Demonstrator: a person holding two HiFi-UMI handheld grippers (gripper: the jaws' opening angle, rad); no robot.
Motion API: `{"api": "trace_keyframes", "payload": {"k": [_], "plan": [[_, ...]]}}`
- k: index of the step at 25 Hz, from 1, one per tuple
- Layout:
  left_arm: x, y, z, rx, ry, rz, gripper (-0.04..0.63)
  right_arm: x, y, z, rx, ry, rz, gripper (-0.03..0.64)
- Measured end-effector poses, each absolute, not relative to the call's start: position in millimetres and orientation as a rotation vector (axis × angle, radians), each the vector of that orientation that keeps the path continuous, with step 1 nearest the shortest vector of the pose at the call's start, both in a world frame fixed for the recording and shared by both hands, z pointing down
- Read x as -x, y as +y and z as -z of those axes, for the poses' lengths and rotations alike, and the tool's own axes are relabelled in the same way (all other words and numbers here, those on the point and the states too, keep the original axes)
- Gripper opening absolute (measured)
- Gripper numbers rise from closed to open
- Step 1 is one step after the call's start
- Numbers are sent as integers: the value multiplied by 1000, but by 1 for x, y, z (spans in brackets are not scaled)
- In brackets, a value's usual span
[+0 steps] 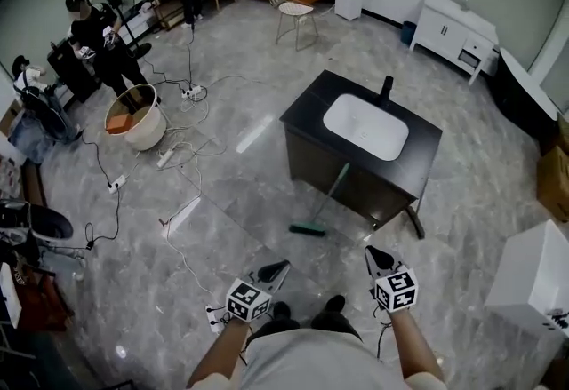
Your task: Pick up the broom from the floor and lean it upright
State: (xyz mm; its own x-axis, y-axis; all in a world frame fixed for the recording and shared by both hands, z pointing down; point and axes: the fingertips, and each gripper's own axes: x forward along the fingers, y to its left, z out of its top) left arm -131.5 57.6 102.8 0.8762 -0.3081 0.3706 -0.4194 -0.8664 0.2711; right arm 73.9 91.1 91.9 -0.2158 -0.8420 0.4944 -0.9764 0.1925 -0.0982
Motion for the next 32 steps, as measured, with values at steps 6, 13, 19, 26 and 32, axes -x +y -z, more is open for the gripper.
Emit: {"api": "trace_keyframes", "payload": {"k": [6, 13, 19, 26, 32], "plan": [[178, 63, -79, -2721, -486, -387, 12, -23, 125, -63, -1814, -2120, -524, 0], [195, 82, -61, -2765, -409, -396, 12, -2, 165, -28, -1937, -2092, -494, 0], [177, 94, -60, -2801, -356, -395, 12, -1, 189, -19, -1938, -2133, -435, 0], [159, 102, -47, -2805, -402, -354, 12, -15, 209, 4, -1942, -2180, -423, 0], [142, 119, -51, -2808, -422, -360, 12, -36, 222, -3, -1960, -2203, -448, 0]]}}
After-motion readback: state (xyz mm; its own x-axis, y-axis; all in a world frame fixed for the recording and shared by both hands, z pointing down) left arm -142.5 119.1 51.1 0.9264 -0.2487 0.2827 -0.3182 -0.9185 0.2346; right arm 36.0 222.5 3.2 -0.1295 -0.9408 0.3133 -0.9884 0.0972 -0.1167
